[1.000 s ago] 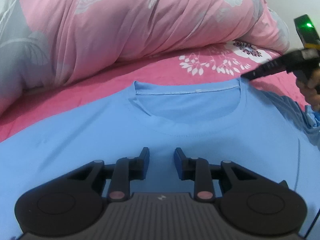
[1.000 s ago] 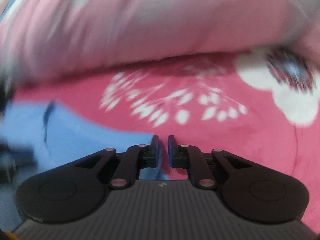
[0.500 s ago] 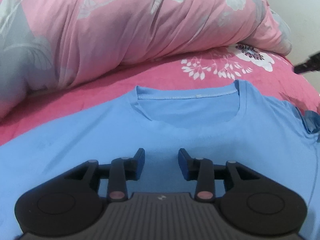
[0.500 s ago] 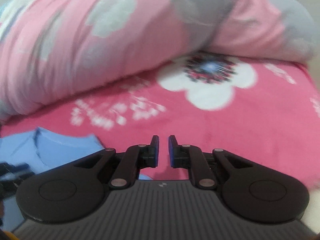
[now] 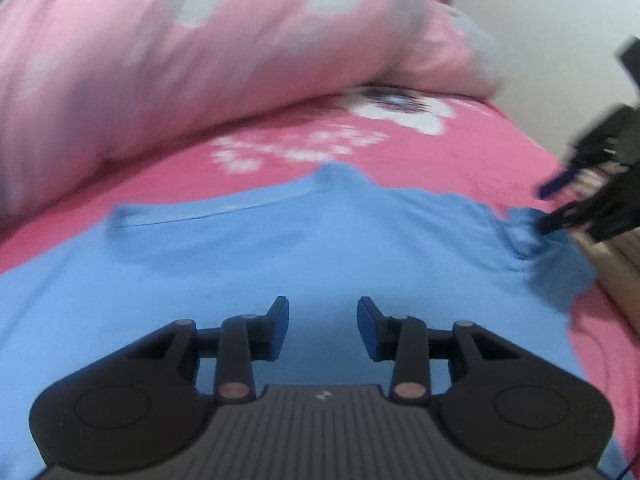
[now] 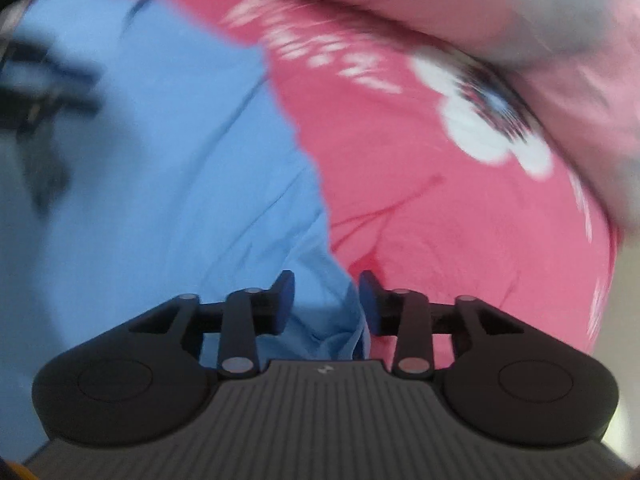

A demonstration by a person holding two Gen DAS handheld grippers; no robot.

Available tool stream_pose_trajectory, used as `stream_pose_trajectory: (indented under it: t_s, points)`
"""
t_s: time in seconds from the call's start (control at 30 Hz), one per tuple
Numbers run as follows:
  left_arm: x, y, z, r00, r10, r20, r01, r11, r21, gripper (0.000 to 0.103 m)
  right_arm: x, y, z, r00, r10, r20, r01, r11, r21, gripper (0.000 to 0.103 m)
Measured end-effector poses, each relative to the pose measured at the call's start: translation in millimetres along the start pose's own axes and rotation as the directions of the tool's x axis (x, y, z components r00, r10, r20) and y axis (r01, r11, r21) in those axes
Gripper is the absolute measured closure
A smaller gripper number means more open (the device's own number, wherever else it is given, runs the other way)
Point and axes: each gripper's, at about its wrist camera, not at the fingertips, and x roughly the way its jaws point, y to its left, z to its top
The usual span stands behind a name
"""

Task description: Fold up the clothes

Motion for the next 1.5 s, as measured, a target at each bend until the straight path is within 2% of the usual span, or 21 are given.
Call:
stream_pose_trajectory:
  t_s: [0.13,0.17,0.23,0.27,0.3,0.33,0.4,0.53,0.63,0.7,0.77,0.87,1.07,1.17,1.23,1.3,1.37,1.43,1.5]
  points:
    - [17.5,-38.5,4.7,0.998,-0.055,-0.005,0.055,0.996,0.076,0.065,10.1,20.1,-3.3,0.999,0.000,-0.047,-0.011,0.973,-0.231,0.059]
    - [21.1,-45.5,5.6,0.998,-0.065,-0.005,0.065,0.994,0.085,0.065,12.7,21.2,-2.9,0.998,0.009,-0.054,-0.023,0.965,-0.263,0.059]
    - [27.5,-57.5,7.3,0.997,-0.078,-0.006,0.078,0.992,0.099,0.065,20.3,10.7,1.7,0.995,0.065,-0.077,-0.082,0.967,-0.240,0.063]
    - [30.3,-62.5,7.9,0.997,-0.080,-0.006,0.080,0.991,0.105,0.065,23.9,5.4,3.5,0.991,0.094,-0.092,-0.112,0.969,-0.219,0.068]
    - [33.3,-67.3,8.3,0.997,-0.082,-0.008,0.082,0.991,0.108,0.065,26.7,0.4,4.5,0.987,0.119,-0.106,-0.137,0.972,-0.189,0.088]
    - [35.9,-70.2,8.2,0.997,-0.079,-0.011,0.080,0.991,0.109,0.065,29.4,-4.5,5.5,0.982,0.144,-0.119,-0.162,0.974,-0.157,0.099]
    - [40.8,-75.5,7.8,0.997,-0.071,-0.017,0.073,0.991,0.110,0.065,27.0,-15.2,6.0,0.981,0.163,-0.106,-0.172,0.981,-0.090,0.101]
    - [47.2,-80.1,5.8,0.999,-0.031,-0.036,0.035,0.991,0.127,0.066,12.4,-41.0,1.0,0.993,0.095,-0.070,-0.087,0.991,0.106,0.101]
    - [47.0,-82.1,5.5,0.999,-0.021,-0.039,0.027,0.990,0.140,0.066,11.4,-67.8,-7.9,0.995,0.019,-0.096,0.011,0.951,0.307,0.101]
    - [47.1,-82.9,5.7,0.999,-0.019,-0.042,0.024,0.989,0.143,0.066,14.4,-80.8,-14.9,0.990,-0.034,-0.138,0.085,0.919,0.384,0.101]
    - [46.4,-84.0,5.3,0.999,-0.015,-0.042,0.021,0.989,0.148,0.066,21.8,-83.1,-18.3,0.974,-0.084,-0.210,0.160,0.913,0.376,0.101]
    - [46.2,-85.1,4.0,0.999,-0.010,-0.041,0.016,0.988,0.150,0.066,33.2,-71.4,-18.5,0.950,-0.143,-0.279,0.226,0.929,0.295,0.101]
    - [45.1,-87.2,2.6,0.999,-0.004,-0.038,0.010,0.987,0.162,0.066,44.8,-72.0,-14.3,0.924,-0.209,-0.319,0.303,0.911,0.281,0.096]
    - [44.9,-87.8,2.8,0.999,-0.002,-0.039,0.008,0.986,0.165,0.065,31.5,-76.9,-11.4,0.926,-0.247,-0.286,0.338,0.881,0.331,0.086]
    - [45.1,-88.0,3.0,0.999,-0.001,-0.041,0.008,0.986,0.169,0.065,15.4,-76.7,-11.4,0.929,-0.281,-0.243,0.355,0.860,0.366,0.075]
    - [45.1,-87.8,3.6,0.999,0.000,-0.045,0.008,0.985,0.174,0.065,-10.6,-73.2,-15.7,0.932,-0.314,-0.179,0.361,0.835,0.416,0.074]
    - [45.3,-88.0,4.7,0.999,0.001,-0.051,0.008,0.983,0.182,0.065,-43.9,-61.9,-26.1,0.946,-0.310,-0.096,0.316,0.812,0.491,0.074]
    - [45.5,-88.7,6.5,0.998,0.004,-0.059,0.008,0.982,0.190,0.065,-71.5,-48.2,-38.9,0.961,-0.277,-0.015,0.234,0.782,0.577,0.074]
    - [45.7,-89.6,9.8,0.998,0.006,-0.066,0.007,0.980,0.201,0.065,-91.5,-22.8,-63.0,0.978,-0.196,0.066,0.096,0.713,0.694,0.074]
